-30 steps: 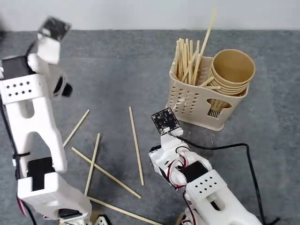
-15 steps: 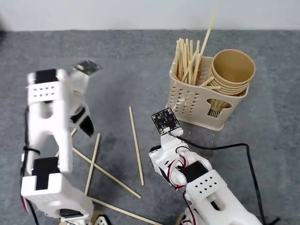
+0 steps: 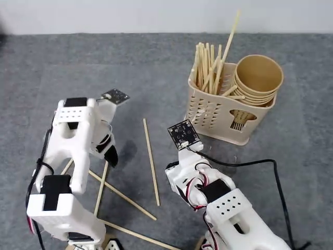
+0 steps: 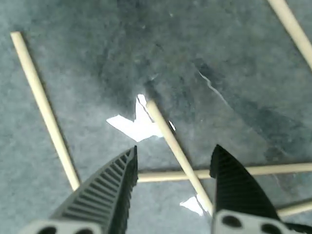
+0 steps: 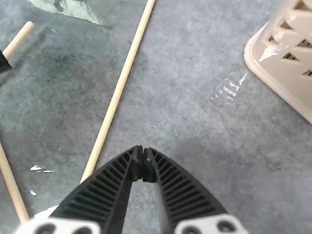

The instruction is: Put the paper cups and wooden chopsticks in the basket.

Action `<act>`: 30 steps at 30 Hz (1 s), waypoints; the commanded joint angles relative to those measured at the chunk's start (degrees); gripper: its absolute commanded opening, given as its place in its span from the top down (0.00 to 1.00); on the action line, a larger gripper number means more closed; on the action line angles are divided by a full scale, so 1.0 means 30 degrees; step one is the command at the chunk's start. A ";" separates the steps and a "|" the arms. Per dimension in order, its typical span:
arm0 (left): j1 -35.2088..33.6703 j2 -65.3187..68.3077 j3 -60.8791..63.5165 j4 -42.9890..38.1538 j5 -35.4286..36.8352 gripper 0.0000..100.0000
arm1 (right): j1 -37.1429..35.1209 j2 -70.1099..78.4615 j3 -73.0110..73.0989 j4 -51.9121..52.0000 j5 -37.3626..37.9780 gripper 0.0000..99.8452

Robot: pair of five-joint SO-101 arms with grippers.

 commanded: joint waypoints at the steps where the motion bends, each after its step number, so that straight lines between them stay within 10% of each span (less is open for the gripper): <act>1: -0.0029 -0.0059 0.0923 -0.1700 0.0293 0.79 | -0.0132 -0.0132 -0.0117 -0.0220 0.0293 0.99; 11: 0.0088 -0.0234 0.2564 -0.2989 0.0176 0.98 | -0.0132 -0.0132 -0.0117 -0.0220 0.0293 0.99; 30: 0.0205 -0.0029 -0.6462 0.1641 -0.0879 0.99 | -0.0132 -0.0132 -0.0117 -0.0220 0.0322 0.99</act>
